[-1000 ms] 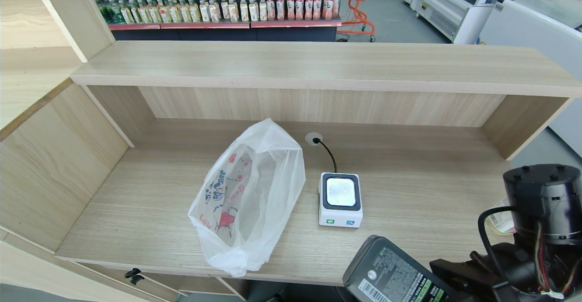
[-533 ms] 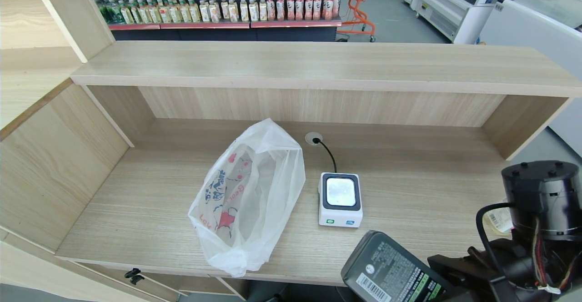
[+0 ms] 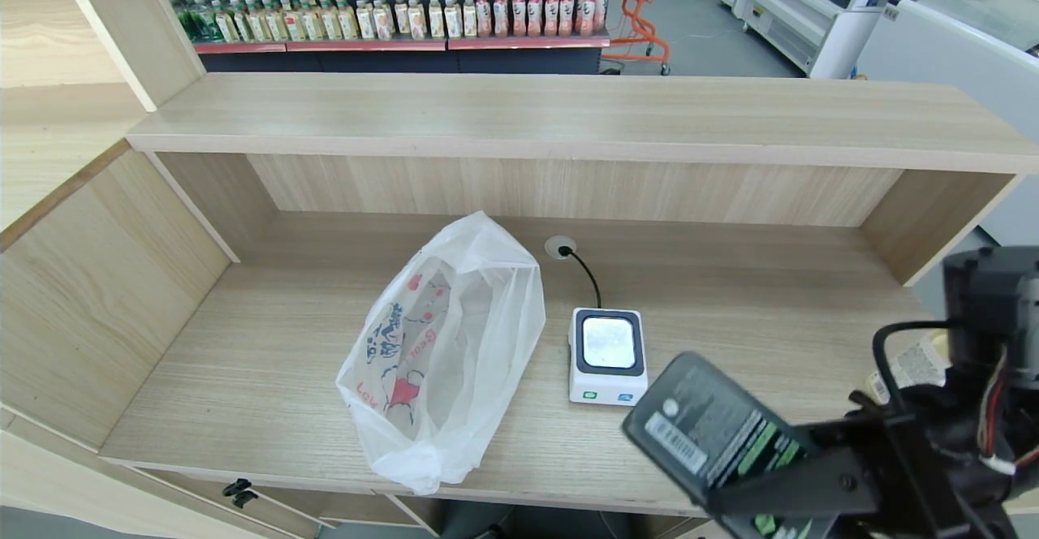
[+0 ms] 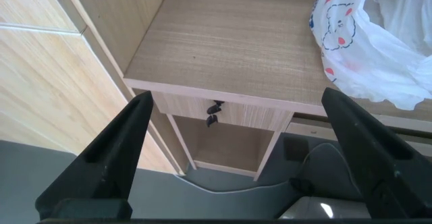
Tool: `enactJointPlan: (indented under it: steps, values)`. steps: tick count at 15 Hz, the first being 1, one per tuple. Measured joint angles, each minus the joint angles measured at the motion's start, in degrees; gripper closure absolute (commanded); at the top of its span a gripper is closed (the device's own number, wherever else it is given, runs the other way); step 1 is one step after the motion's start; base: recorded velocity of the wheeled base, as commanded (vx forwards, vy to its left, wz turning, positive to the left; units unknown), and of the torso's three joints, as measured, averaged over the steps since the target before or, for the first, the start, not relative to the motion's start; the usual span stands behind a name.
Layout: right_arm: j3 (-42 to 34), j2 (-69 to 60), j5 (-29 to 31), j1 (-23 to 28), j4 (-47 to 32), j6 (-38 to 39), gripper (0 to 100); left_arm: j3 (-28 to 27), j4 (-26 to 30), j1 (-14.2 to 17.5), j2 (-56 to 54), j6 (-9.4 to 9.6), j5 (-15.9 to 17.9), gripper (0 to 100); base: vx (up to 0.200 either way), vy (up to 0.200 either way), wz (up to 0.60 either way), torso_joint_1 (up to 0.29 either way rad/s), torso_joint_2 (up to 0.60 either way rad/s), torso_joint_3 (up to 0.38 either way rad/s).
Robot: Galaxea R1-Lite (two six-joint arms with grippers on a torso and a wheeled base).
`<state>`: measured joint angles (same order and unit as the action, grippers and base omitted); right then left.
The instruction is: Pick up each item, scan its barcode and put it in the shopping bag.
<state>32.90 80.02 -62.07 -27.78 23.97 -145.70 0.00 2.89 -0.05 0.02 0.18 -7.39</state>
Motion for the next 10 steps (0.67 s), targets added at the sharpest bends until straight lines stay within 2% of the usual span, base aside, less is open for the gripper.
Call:
enactJointPlan:
  steps: [3,7,8,9,10]
  values:
    - [4.77,-4.13,4.92,9.4,3.12,29.03,100,0.0,0.0,0.0,0.0,0.0,0.02,0,0.0,0.0,0.0,0.0,0.0,0.0]
    - [5.9,-9.68,4.68,21.25,7.62,67.17,100,0.0,0.01,0.05,0.0,0.0,0.02,0,0.0,0.0,0.0,0.0,0.0,0.0]
    - [5.77,-10.48,6.35,23.93,8.68,76.15,100,0.0,0.01,0.0,0.0,0.0,0.0,0,0.0,0.0,0.0,0.0,0.0,0.0]
    - [5.66,-11.0,10.35,26.05,9.31,82.62,100,0.0,0.01,0.0,0.0,0.0,0.02,0,0.0,0.0,0.0,0.0,0.0,0.0]
    - [5.52,-11.41,16.51,27.65,9.29,93.98,100,0.0,0.0,0.0,0.0,0.0,0.02,0,0.0,0.0,0.0,0.0,0.0,0.0]
